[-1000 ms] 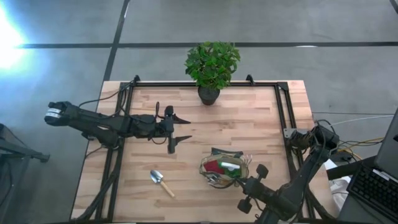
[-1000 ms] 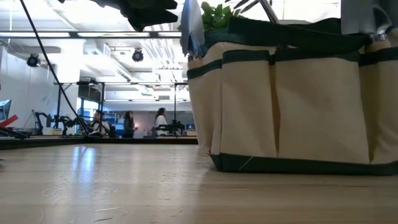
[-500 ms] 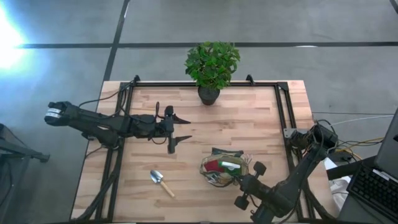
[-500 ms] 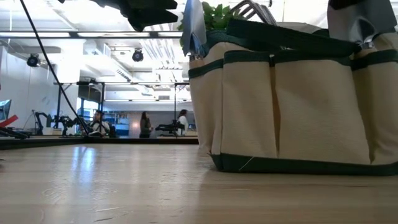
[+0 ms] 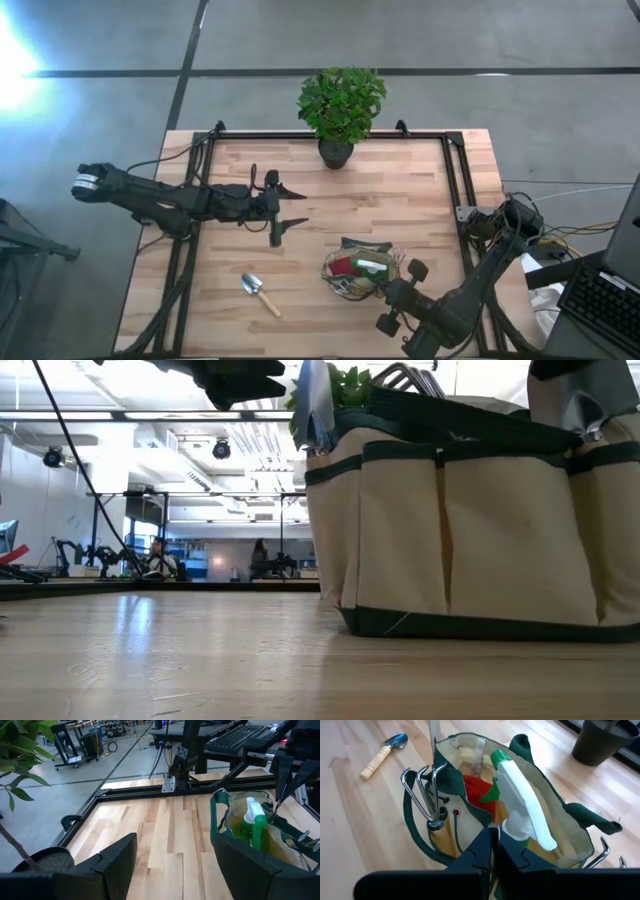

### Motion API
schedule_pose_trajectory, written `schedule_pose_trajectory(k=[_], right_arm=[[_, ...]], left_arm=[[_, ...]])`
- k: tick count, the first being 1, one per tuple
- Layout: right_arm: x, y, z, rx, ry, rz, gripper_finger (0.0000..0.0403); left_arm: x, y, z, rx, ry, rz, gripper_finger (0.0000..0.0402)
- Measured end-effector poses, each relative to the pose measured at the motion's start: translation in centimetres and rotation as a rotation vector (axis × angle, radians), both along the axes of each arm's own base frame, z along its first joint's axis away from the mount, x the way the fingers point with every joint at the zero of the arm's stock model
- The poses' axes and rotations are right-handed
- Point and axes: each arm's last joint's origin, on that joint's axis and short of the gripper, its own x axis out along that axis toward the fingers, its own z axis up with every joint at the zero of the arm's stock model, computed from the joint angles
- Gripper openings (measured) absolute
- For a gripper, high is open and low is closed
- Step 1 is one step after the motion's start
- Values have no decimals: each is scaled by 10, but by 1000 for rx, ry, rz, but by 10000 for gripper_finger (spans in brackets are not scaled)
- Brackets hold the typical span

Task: Pick & Place Garden tools in Gardening bag
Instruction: Put the top brown trowel into the green gardening bag

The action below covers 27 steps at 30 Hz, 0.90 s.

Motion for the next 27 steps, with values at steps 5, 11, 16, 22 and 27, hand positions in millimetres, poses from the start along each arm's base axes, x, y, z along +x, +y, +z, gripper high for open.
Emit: schedule_pose_trajectory(k=[5,11,16,22,27], right_arm=[[-2,-1,-3,55,56,-26,17],[-7,-7,-4,96,126,-102,70],[-7,-7,-4,101,124,-101,109],[-8,-6,5,133,111,-95,131],[-8,-6,17,165,89,-85,144]], left_arm=[[0,0,0,0,1,0,266],[0,0,0,-3,2,1,266],[0,0,0,-3,2,1,266],[0,0,0,-3,2,1,266],[0,0,0,-3,3,1,266]])
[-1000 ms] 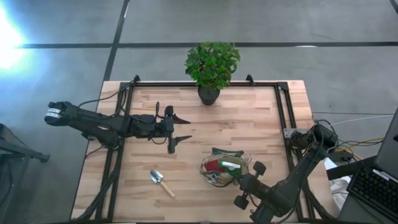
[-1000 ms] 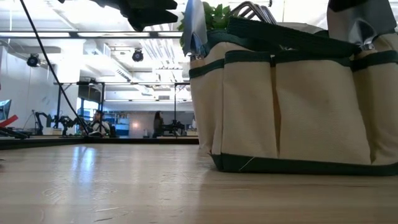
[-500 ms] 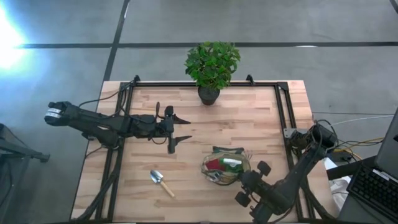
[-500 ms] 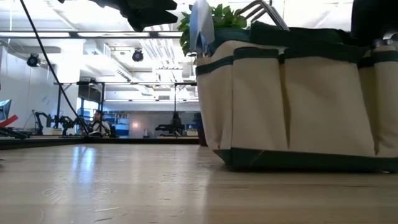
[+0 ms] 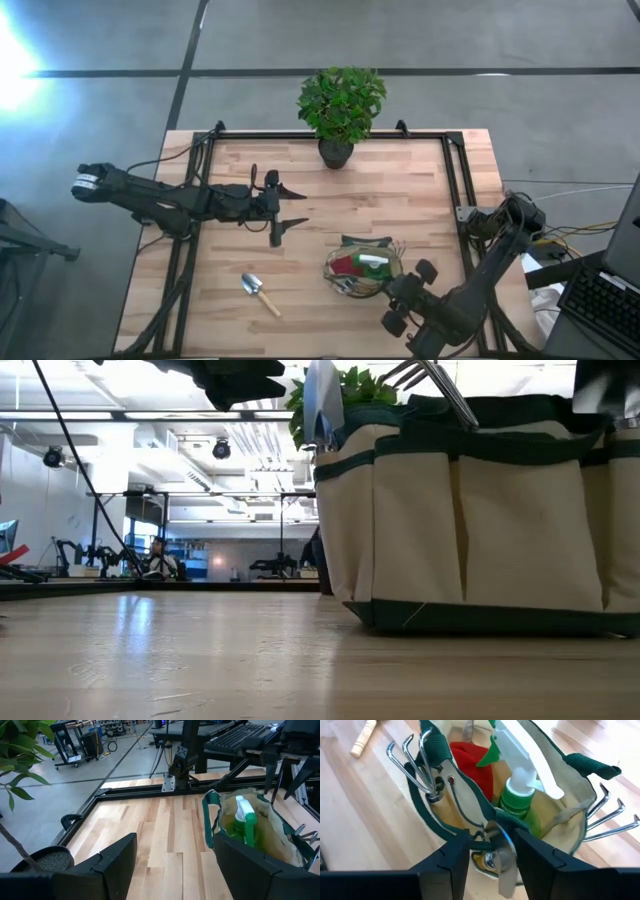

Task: Pick & Place Garden tools in Gardening bag
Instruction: Put the top brown trowel into the green gardening bag, then put the brown trowel into the green gardening bag

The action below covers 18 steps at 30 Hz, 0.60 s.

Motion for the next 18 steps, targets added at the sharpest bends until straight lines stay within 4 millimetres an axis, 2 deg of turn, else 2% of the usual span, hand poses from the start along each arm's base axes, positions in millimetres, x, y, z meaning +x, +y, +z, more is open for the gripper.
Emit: schedule_pose_trajectory(k=[18], right_arm=[[-9,-4,24,70,-1,39,176]], left_arm=[[-1,0,-5,7,52,-2,266]])
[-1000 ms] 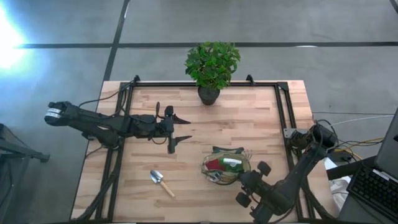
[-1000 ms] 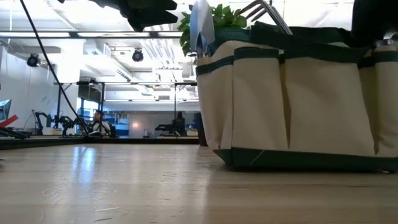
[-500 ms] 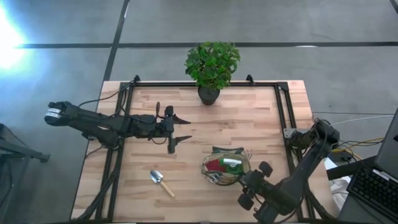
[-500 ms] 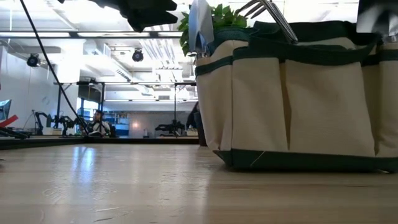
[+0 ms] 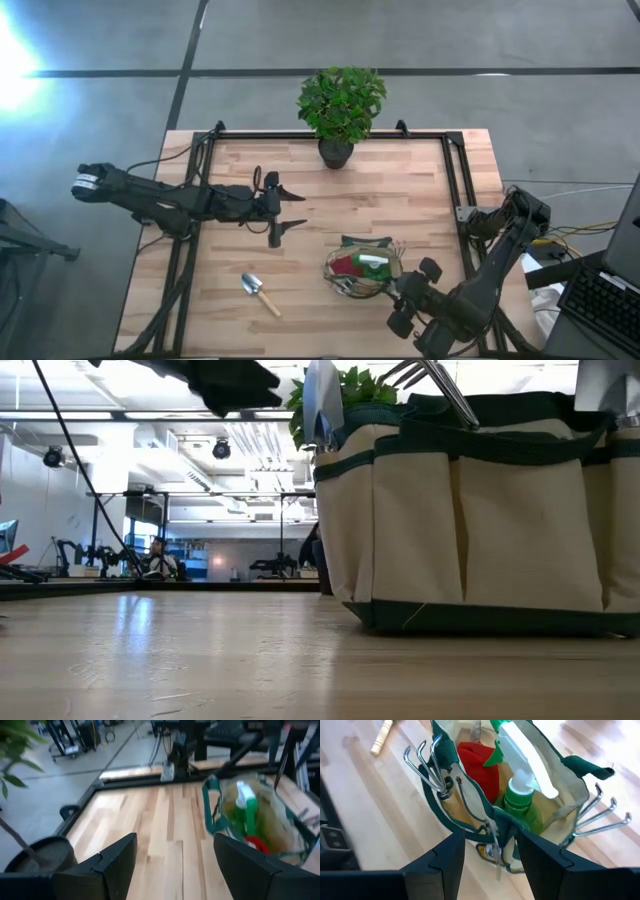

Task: Pick & Place Garden tools in Gardening bag
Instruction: Put the brown trowel into the green gardening bag

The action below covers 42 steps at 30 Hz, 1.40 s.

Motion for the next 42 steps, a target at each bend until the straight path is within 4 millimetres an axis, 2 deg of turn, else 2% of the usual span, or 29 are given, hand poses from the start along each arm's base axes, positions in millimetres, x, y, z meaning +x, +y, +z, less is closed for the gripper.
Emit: schedule_pose_trajectory(k=[9,18,22,27,35,42], right_arm=[[-13,-15,32,61,-43,43,165],[-25,-31,58,74,-74,107,145],[-30,-37,63,52,-69,115,132],[-35,-44,64,4,-63,88,115],[-38,-50,64,-51,-66,44,93],[-38,-51,65,-70,-91,35,87]], left_arm=[[-7,1,-17,-15,186,6,266],[-29,-1,-34,-139,455,-84,266],[-38,-5,-42,-169,591,-220,266],[-49,-11,-50,-80,728,-310,266],[-54,-31,-52,32,750,-461,266],[-48,-62,-62,82,747,-585,266]])
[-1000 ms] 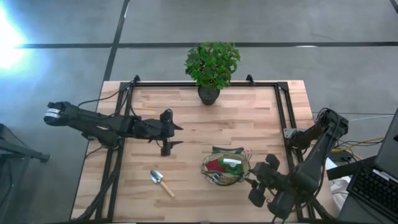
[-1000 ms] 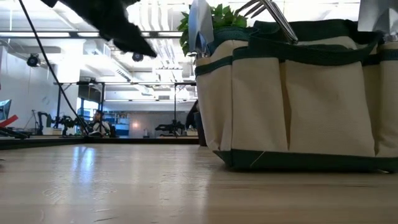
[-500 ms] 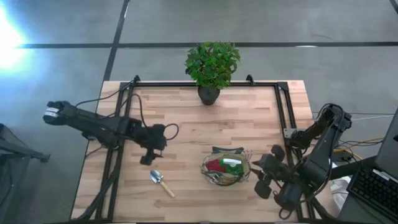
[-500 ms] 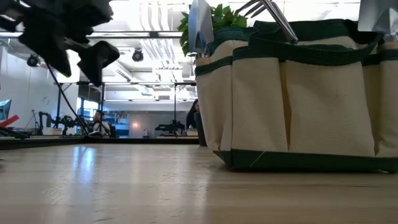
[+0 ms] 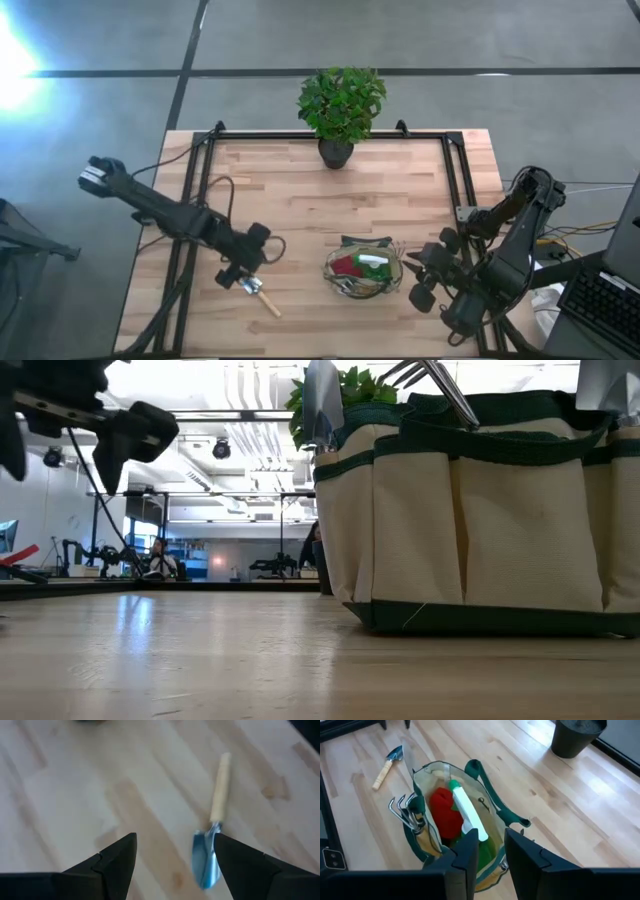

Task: Pick & Place Garden tools in Gardening bag
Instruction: Put the brown trowel into the green gardening bag

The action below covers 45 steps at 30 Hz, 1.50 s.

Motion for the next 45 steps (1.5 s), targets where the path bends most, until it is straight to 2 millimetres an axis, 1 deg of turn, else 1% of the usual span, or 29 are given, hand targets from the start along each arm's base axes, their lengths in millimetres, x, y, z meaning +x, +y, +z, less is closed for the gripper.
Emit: schedule_pose_trajectory(k=[5,9,13,21,27,31,37,45], right_arm=[[0,0,0,5,-6,-7,92],[0,0,0,4,-9,-10,96],[0,0,0,-14,-16,-2,92],[0,-1,0,-31,-5,5,87],[-1,-2,-2,-41,4,0,96],[-1,-2,-4,-44,8,-3,98],[-1,-3,-6,-41,7,-13,88],[-2,-3,-7,-46,13,-12,78]], left_arm=[[8,-21,-15,17,15,-80,266],[14,-30,-27,53,35,-106,266],[21,-38,-33,50,25,-117,266],[21,-55,-49,55,98,-175,266],[22,-61,-57,53,120,-175,266],[24,-64,-67,69,156,-177,266],[29,-67,-81,85,183,-179,266],[33,-70,-90,92,184,-178,261]])
